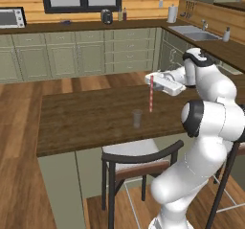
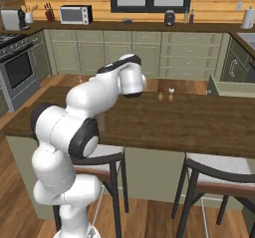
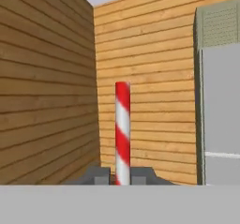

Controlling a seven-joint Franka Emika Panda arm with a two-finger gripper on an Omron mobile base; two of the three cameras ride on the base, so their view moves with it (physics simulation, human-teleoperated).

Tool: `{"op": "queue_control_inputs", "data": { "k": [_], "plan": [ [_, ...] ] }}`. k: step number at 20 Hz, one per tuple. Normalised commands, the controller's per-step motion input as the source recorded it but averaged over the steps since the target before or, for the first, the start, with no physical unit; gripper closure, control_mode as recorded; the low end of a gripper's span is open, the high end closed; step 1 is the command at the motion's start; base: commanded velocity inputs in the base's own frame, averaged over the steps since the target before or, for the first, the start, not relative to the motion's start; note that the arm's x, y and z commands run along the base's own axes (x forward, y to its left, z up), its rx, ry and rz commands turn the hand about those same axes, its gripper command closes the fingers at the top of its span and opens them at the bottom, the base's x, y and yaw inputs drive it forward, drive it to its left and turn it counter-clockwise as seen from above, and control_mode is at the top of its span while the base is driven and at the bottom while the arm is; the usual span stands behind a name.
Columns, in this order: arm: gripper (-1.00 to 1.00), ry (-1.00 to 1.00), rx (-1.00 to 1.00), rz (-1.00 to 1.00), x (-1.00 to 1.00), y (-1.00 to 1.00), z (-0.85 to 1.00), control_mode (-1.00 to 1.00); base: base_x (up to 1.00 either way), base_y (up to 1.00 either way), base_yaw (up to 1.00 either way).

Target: Take a straw from the drawer in front and place it inside the glass cup on the dining counter.

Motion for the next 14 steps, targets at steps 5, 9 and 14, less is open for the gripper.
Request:
{"op": "queue_control_inputs", "data": {
  "k": [5,9,14],
  "plan": [
    [1.00,-0.27,0.00,0.00,-0.34,0.11,0.00,-1.00,0.00,0.00,0.00],
    [1.00,-0.11,0.00,-0.04,-0.04,0.00,-0.03,-1.00,0.00,0.00,0.00],
    [1.00,0.06,0.03,-0.08,0.33,0.00,0.00,-1.00,0.00,0.00,0.00]
  ]
}}
